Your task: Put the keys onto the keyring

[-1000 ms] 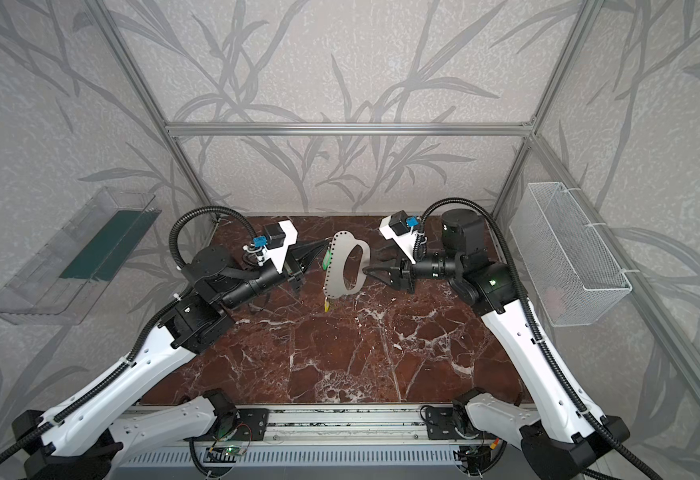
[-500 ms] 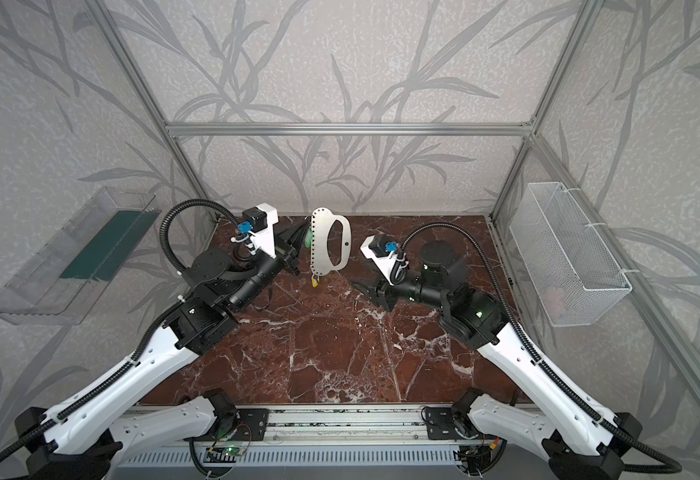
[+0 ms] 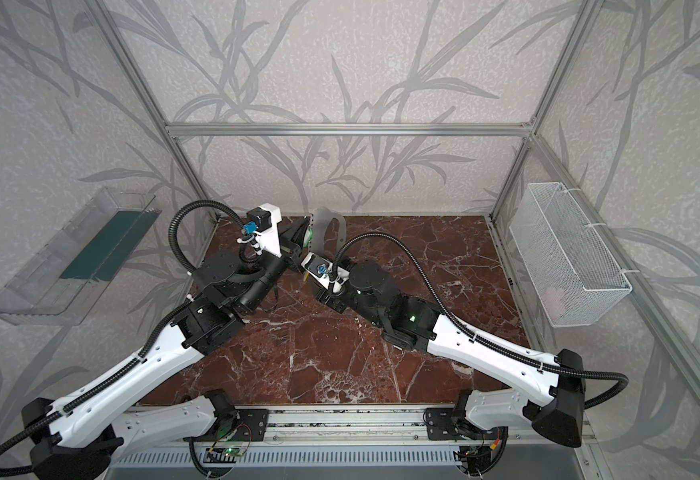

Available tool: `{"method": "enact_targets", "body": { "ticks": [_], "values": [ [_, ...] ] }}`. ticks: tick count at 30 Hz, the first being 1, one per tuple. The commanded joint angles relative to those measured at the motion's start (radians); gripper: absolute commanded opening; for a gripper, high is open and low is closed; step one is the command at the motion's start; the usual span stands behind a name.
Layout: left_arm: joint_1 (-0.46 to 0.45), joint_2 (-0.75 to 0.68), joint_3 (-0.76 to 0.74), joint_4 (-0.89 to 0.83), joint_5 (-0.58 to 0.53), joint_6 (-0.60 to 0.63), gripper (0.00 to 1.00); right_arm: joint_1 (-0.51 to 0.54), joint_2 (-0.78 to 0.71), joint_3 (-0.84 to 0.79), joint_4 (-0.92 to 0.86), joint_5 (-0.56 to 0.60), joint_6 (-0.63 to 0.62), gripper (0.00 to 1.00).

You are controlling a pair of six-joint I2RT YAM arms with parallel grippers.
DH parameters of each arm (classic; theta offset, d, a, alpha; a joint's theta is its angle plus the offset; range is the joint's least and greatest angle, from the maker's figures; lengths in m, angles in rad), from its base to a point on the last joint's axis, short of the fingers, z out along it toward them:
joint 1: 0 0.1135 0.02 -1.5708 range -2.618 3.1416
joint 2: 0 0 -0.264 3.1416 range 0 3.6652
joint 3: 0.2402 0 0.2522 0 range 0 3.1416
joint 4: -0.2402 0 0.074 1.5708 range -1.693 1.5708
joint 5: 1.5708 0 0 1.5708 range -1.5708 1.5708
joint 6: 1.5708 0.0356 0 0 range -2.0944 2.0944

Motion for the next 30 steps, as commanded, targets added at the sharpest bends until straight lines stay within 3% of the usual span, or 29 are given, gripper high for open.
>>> {"method": "enact_targets", "body": {
  "ticks": [1,10,30],
  "values": [
    [-0.015,-0.006,0.049,0.028,-0.013,-0.009,0.00,0.025,0.011,-0.021,0.163,0.123,-0.081,0.65],
    [-0.020,-0.002,0.064,0.037,-0.020,-0.013,0.00,0.072,0.066,-0.062,0.354,0.274,-0.198,0.70],
    [-0.030,-0.018,0.070,0.024,-0.019,-0.007,0.00,0.083,0.136,-0.045,0.544,0.539,-0.371,0.68]
  ]
}}
